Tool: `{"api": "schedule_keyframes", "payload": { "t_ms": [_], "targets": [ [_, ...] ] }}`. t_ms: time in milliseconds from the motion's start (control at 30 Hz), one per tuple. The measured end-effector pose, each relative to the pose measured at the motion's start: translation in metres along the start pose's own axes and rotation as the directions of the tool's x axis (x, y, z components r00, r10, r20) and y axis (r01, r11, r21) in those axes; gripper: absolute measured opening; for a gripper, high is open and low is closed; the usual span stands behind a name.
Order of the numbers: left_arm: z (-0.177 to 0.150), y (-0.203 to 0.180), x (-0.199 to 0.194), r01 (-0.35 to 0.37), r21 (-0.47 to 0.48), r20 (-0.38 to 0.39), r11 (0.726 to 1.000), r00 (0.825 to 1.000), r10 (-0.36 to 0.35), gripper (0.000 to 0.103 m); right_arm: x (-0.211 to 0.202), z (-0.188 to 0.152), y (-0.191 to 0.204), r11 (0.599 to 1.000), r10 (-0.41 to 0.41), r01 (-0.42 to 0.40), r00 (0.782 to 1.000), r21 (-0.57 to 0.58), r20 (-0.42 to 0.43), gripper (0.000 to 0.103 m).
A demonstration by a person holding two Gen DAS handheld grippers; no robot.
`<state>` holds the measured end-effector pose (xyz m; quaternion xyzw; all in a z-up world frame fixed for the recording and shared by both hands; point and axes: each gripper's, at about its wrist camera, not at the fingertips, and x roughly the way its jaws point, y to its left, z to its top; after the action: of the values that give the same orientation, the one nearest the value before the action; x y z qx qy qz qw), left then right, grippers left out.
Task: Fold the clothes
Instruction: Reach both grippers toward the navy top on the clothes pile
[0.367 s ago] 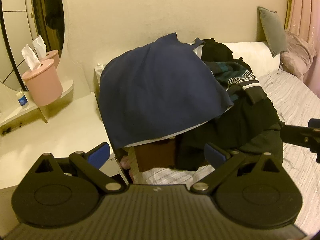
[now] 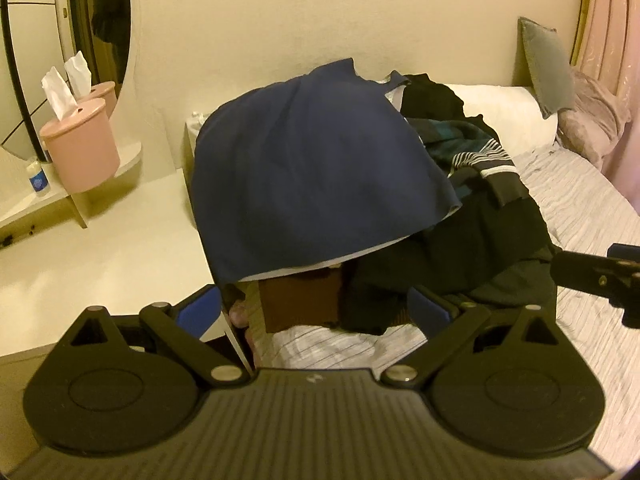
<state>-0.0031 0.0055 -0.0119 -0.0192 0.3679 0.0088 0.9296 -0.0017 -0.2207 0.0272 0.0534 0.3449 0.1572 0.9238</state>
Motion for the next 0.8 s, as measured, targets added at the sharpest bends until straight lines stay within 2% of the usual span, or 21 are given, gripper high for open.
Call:
{"api": "schedule_keyframes", "payload": {
  "t_ms": [800],
  "targets": [
    [-0.0026,-0.0037,0.0010,-0.015,0.050,-0.036,0.999,0.999,0.017,0.098,0.0025,-0.0035,-0.0056,1.000,-0.008,0.009,1.000,0.016,-0.011,0.103]
  ]
}}
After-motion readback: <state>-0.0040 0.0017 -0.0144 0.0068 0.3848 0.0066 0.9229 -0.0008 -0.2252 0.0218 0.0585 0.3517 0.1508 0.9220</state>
